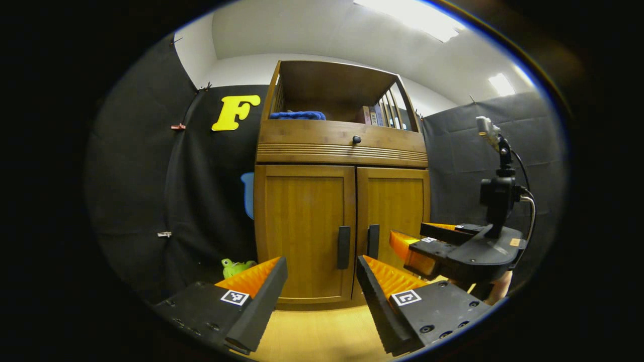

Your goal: Open the right door of the double-door shoe cabinet with the right hand, and open the left door with the left hand.

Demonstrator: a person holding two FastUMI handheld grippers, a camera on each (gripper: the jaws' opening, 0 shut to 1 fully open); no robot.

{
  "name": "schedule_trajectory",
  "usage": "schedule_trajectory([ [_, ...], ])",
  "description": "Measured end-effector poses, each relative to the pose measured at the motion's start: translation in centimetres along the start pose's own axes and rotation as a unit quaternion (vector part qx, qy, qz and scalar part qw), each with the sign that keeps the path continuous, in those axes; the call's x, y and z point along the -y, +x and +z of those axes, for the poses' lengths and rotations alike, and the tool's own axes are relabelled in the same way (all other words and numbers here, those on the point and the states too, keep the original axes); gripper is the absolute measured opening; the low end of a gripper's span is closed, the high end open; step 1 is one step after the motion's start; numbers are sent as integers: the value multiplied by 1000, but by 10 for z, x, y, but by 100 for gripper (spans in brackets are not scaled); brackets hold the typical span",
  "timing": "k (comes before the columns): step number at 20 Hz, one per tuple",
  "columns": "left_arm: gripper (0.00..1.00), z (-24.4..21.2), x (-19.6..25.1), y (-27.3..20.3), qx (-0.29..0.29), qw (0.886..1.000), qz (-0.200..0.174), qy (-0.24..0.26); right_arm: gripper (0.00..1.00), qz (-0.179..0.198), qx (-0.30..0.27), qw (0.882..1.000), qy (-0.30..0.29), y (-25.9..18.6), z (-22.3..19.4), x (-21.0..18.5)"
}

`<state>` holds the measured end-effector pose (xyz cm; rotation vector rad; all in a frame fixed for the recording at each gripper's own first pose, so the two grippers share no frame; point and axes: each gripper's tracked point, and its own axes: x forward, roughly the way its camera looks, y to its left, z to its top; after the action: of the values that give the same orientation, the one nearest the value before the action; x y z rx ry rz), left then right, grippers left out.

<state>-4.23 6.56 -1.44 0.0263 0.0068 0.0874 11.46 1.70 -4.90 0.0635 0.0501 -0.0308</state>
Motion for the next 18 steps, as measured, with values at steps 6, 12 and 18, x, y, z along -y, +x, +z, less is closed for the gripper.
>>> schedule_trajectory([
  [6, 87, 4, -33, -11, 20, 1000, 23, -4, 94, -16, 4, 1000, -8, 55, -25, 2],
  [12, 89, 4, -62, -11, 36, 998, 59, 5, 94, -47, -23, 999, -1, 110, -66, 22],
  [18, 94, -3, -81, -1, 35, 995, 89, 28, 88, -44, -39, 998, 5, 144, -93, 19],
])
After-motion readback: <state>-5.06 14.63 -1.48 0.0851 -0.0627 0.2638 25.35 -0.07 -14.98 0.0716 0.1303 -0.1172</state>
